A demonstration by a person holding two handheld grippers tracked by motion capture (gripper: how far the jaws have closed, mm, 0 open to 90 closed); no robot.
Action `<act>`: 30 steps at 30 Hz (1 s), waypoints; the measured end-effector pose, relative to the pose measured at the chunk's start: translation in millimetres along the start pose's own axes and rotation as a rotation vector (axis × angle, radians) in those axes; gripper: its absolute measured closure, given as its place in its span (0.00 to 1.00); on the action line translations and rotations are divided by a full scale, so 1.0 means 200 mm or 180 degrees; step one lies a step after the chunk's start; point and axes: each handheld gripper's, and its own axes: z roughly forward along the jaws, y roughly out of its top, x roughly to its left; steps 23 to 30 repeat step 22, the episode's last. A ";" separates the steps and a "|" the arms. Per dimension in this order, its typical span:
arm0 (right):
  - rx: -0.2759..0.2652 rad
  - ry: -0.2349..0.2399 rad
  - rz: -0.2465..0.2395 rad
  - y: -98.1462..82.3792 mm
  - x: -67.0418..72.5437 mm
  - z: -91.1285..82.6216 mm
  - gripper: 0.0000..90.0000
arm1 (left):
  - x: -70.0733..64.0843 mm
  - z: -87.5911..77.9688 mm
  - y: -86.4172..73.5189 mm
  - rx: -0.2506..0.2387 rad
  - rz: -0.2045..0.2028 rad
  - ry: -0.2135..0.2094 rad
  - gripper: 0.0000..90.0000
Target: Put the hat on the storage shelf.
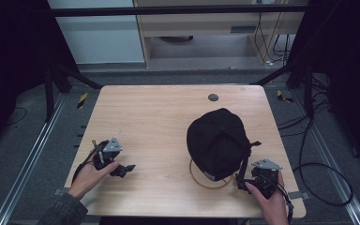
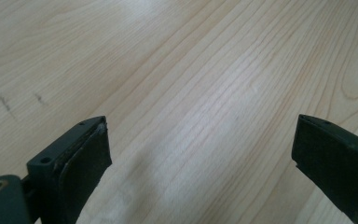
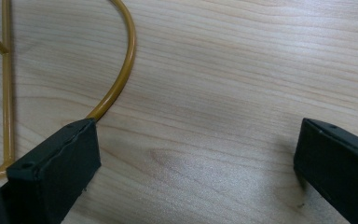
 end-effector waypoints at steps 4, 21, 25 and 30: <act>0.0000 0.0000 0.0001 0.00 0.00 0.00 0.01 | 0.00 0.02 -0.05 0.0013 -0.0068 -0.0018 0.04; 0.0002 -0.0023 0.0034 0.00 0.01 0.00 0.00 | -0.01 0.07 -0.17 -0.0170 -0.0111 -0.0096 0.00; 0.0002 -0.0023 0.0034 0.00 0.01 0.00 0.00 | -0.01 0.07 -0.17 -0.0170 -0.0111 -0.0096 0.00; 0.0002 -0.0023 0.0034 0.00 0.01 0.00 0.00 | -0.01 0.07 -0.17 -0.0170 -0.0111 -0.0096 0.00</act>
